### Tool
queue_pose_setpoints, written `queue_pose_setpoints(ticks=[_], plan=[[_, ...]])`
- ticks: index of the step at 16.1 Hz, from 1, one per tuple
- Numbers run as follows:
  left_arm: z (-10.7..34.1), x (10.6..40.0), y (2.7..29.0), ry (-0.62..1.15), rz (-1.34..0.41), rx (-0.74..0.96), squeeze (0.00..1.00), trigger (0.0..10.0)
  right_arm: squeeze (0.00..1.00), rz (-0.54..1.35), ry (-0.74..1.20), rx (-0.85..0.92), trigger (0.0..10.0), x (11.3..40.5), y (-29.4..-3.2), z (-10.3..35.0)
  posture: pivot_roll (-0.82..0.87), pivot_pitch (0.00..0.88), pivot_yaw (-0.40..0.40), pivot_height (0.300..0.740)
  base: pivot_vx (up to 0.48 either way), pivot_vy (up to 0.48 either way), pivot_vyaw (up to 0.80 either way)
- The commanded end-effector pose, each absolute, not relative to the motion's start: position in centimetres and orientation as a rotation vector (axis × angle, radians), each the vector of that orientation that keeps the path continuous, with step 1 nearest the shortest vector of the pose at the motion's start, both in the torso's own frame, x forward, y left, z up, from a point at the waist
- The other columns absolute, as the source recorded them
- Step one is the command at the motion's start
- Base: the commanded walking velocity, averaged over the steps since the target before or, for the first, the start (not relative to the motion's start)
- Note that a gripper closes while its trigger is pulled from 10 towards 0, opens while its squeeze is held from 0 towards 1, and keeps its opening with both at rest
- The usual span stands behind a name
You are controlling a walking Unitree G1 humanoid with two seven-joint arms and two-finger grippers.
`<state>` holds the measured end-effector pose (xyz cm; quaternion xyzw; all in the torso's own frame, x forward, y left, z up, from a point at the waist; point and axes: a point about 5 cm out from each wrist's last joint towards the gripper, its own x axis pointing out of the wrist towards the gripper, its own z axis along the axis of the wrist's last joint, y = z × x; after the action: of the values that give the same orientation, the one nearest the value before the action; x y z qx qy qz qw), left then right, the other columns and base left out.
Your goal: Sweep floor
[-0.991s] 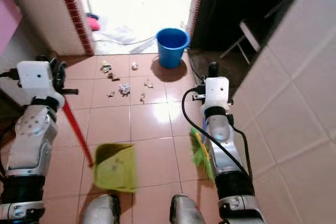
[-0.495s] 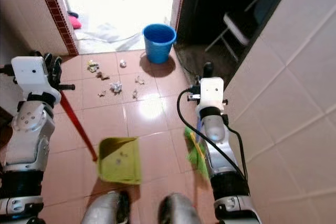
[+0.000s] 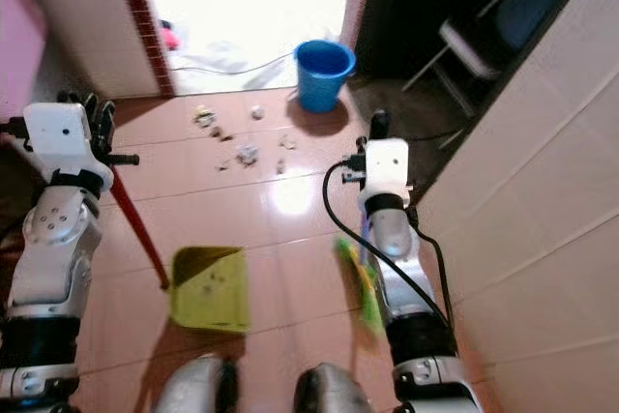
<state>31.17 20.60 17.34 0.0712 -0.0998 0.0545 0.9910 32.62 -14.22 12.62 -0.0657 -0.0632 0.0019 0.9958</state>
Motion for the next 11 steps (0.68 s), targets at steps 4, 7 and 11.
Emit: queue_pose_setpoints(ticks=[4,7,11], plan=[[18.58,30.96,20.27,-0.257,0.072,0.138,0.00,10.0,0.00,-0.012,-0.163,-0.151,10.0,32.71,-14.79,13.27,0.04,0.136,-0.034,0.740,0.071,0.000,0.00],[18.66,30.92,20.06,-0.261,0.065,0.136,0.00,10.0,0.00,0.009,-0.174,-0.163,10.0,32.35,-14.42,13.37,0.04,0.143,-0.033,0.740,0.342,0.000,0.00],[18.59,30.90,19.85,-0.259,0.053,0.129,0.00,10.0,0.00,0.022,-0.179,-0.162,10.0,32.39,-14.16,13.50,0.04,0.149,-0.038,0.740,0.402,0.000,0.00]])
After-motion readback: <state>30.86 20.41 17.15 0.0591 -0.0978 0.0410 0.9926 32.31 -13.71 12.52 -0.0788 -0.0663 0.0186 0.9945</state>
